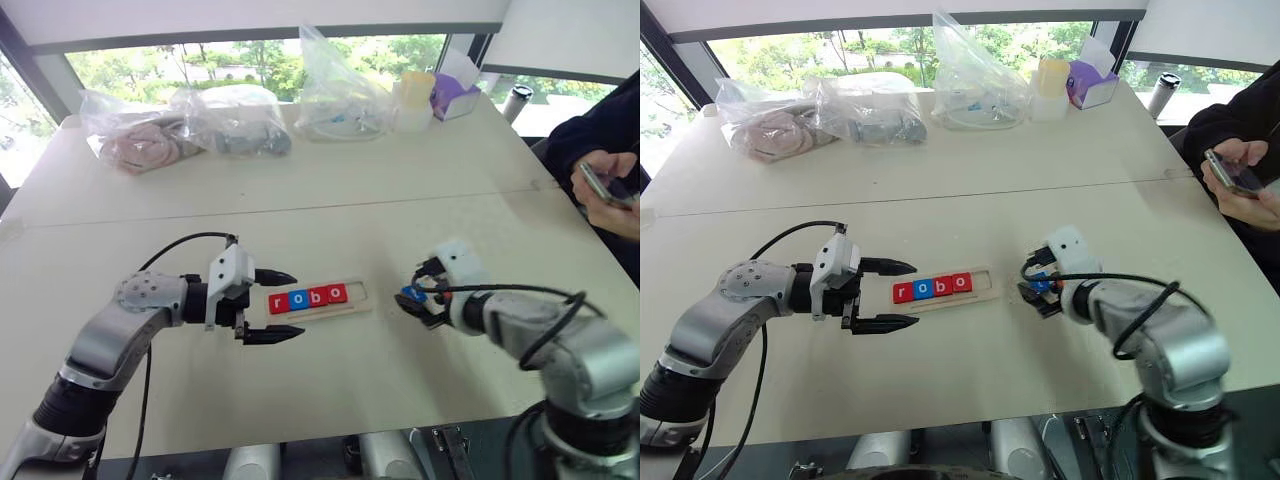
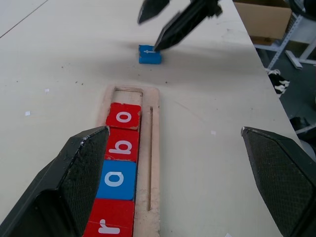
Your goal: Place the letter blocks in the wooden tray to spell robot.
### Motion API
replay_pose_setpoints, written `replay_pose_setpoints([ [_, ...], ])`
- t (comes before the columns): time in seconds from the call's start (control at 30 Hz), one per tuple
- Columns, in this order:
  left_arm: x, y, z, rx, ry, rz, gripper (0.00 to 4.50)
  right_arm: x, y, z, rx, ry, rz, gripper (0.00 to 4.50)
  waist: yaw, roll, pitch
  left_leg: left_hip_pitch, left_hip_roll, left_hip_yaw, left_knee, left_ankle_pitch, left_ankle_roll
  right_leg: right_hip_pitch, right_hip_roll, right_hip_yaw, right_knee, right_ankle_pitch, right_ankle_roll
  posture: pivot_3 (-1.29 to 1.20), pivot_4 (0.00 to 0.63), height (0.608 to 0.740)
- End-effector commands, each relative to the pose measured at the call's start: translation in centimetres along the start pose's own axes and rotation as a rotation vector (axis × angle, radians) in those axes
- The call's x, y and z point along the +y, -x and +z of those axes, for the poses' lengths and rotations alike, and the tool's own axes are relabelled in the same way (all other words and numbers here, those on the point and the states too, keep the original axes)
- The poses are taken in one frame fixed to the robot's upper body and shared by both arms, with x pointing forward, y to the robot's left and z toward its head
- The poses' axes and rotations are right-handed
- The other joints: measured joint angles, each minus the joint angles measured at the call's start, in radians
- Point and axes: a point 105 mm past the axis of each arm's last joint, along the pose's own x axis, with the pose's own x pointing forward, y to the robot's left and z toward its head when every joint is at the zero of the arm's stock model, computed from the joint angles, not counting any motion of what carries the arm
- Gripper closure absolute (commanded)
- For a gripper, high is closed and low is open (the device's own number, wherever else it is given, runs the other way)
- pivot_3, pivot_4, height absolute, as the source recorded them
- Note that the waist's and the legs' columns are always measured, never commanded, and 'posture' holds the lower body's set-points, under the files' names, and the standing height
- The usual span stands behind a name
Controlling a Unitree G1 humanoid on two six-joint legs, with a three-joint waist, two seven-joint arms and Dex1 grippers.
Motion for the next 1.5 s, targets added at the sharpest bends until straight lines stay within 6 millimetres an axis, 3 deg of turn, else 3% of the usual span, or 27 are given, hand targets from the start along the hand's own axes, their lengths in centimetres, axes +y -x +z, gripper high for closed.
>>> replay_pose_setpoints([
  [0.03, 0.1, -0.1, 0.8, -0.019, -0.033, 0.004, 0.0, -0.3, 0.7, 1.2, -0.084, 0.251, 0.172, 0.05, 0.0, 0.0, 0.0, 0.0, 0.0, 0.0, 0.0, 0.0, 0.0, 0.0, 0.0, 0.0, 0.0, 0.0, 0.0, 0.0, 0.15, 0.74],
  [0.13, 0.2, -0.2, 0.8, -0.022, -0.034, 0.006, 0.0, -0.9, 0.7, 0.1, -0.093, 0.461, 0.298, 0.05, 0.0, -0.001, 0.0, 0.0, 0.0, 0.0, 0.0, -0.001, 0.002, 0.0, 0.001, 0.0, -0.001, -0.001, 0.001, 0.0, 0.15, 0.74],
  [0.23, 0.2, -0.2, 0.9, -0.023, -0.038, 0.007, 0.0, -3.3, -0.8, -1.5, -0.059, 0.577, 0.338, 0.05, -0.008, -0.001, 0.0, 0.001, 0.0, 0.002, 0.0, -0.001, 0.002, 0.0, 0.001, 0.001, 0.0, 0.001, 0.004, 0.0, 0.15, 0.74],
  [0.3, 0.2, -0.2, 0.9, -0.025, -0.038, 0.009, 0.0, -3.6, -1.2, -2.1, -0.048, 0.636, 0.402, 0.05, -0.007, 0.0, 0.0, 0.001, 0.0, 0.003, 0.001, -0.001, 0.002, 0.0, 0.001, 0.001, 0.0, 0.001, 0.003, 0.0, 0.15, 0.74],
  [0.6, 0.2, 0.0, 1.0, -0.023, -0.04, 0.022, 0.0, -3.5, -3.4, -1.4, -0.116, 0.642, 0.524, 0.05, 0.003, 0.0, 0.001, 0.001, 0.001, 0.002, 0.001, -0.001, 0.001, 0.0, 0.001, 0.001, 0.001, 0.005, 0.0, 0.0, 0.15, 0.74],
  [0.83, 0.1, 0.1, 1.0, -0.024, -0.037, 0.028, 0.0, -3.7, -3.9, -2.5, -0.057, 0.661, 0.57, 0.05, 0.004, 0.0, 0.0, 0.001, 0.0, 0.002, 0.002, -0.001, 0.001, 0.001, 0.0, 0.001, 0.001, 0.005, 0.0, 0.0, 0.15, 0.74],
  [0.93, 0.0, 0.0, 1.0, -0.025, -0.036, 0.029, 0.0, -3.7, -3.9, -2.8, -0.045, 0.663, 0.586, 0.82, 0.004, 0.0, 0.0, 0.002, 0.0, 0.002, 0.002, -0.001, 0.001, 0.001, 0.0, 0.001, 0.001, 0.005, 0.0, 0.0, 0.15, 0.74],
  [1.1, 0.0, 0.0, 1.0, -0.024, -0.036, 0.029, 0.0, -3.5, -4.1, -2.5, -0.07, 0.66, 0.594, 3.32, 0.004, 0.0, 0.0, 0.002, 0.0, 0.002, 0.003, -0.001, 0.001, 0.002, 0.0, 0.001, 0.001, 0.006, -0.001, 0.0, 0.15, 0.74],
  [1.5, -0.1, 0.0, 1.1, -0.022, -0.036, 0.016, 0.0, 1.3, -4.4, 2.3, -0.187, 0.738, 0.664, 3.39, 0.003, 0.0, 0.0, 0.003, 0.001, 0.001, 0.003, 0.0, 0.001, 0.002, 0.001, 0.0, 0.002, 0.007, -0.001, 0.0, 0.15, 0.74],
])
